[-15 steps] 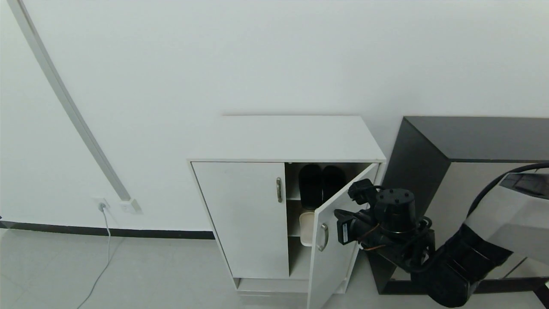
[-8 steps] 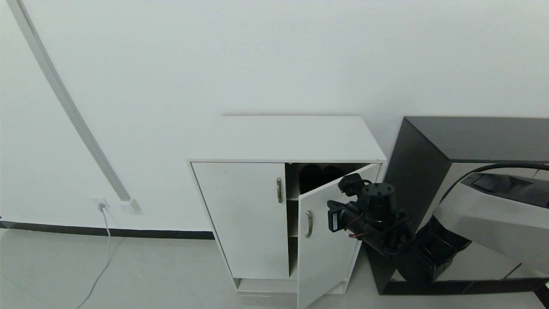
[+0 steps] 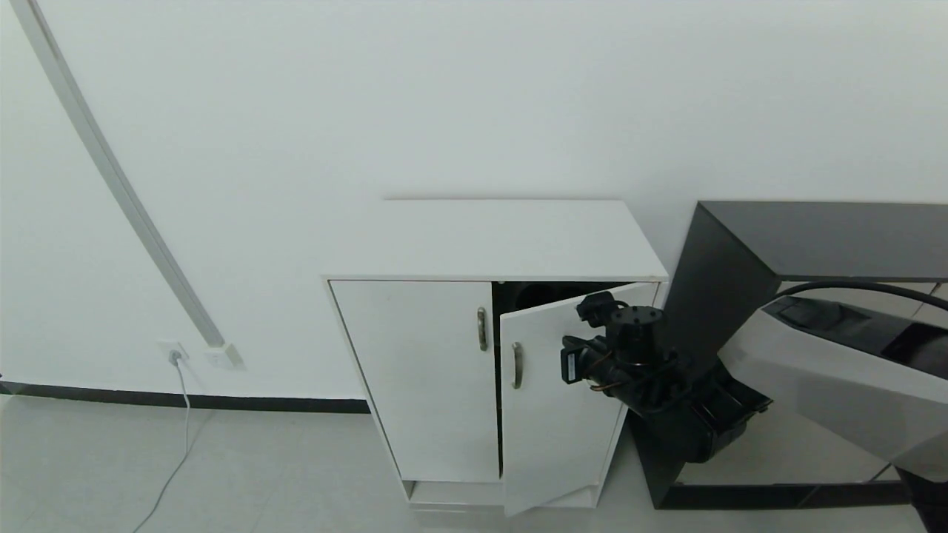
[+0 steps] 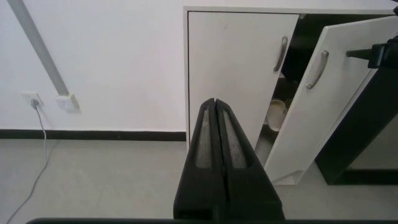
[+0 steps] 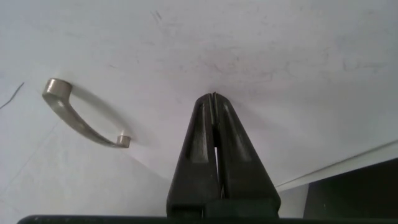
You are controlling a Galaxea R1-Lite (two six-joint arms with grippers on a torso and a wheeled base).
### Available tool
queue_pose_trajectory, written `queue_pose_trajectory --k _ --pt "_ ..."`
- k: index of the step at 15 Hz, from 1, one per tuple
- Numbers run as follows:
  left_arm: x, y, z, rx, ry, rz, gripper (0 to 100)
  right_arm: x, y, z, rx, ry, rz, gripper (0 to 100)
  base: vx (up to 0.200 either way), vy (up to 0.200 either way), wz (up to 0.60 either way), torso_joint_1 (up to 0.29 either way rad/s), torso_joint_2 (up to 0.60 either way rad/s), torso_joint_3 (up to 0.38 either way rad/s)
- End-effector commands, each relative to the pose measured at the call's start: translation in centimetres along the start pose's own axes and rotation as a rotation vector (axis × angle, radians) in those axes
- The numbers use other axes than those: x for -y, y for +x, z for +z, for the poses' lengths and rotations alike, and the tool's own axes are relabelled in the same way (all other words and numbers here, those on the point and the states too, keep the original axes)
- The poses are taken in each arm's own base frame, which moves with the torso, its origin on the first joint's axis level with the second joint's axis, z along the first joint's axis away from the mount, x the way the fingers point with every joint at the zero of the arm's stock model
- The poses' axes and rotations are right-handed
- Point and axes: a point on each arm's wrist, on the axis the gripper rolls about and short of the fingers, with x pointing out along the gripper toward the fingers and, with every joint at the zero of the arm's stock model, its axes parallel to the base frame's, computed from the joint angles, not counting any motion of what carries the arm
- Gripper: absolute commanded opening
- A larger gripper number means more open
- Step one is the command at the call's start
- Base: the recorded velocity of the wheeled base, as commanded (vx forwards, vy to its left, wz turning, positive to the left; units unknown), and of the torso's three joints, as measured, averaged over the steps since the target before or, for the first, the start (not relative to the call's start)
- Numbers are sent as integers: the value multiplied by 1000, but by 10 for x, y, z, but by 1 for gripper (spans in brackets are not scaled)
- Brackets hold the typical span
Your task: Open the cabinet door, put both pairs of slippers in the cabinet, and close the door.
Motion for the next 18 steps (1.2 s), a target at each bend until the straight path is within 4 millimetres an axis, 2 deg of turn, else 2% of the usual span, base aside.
queue_pose_trajectory --k 1,18 --pt "0 0 0 -1 -1 1 0 4 10 -1 -2 2 -12 0 0 0 0 0 0 0" --pt "0 0 0 -1 -1 1 0 24 37 4 20 -6 -60 0 0 0 0 0 0 0"
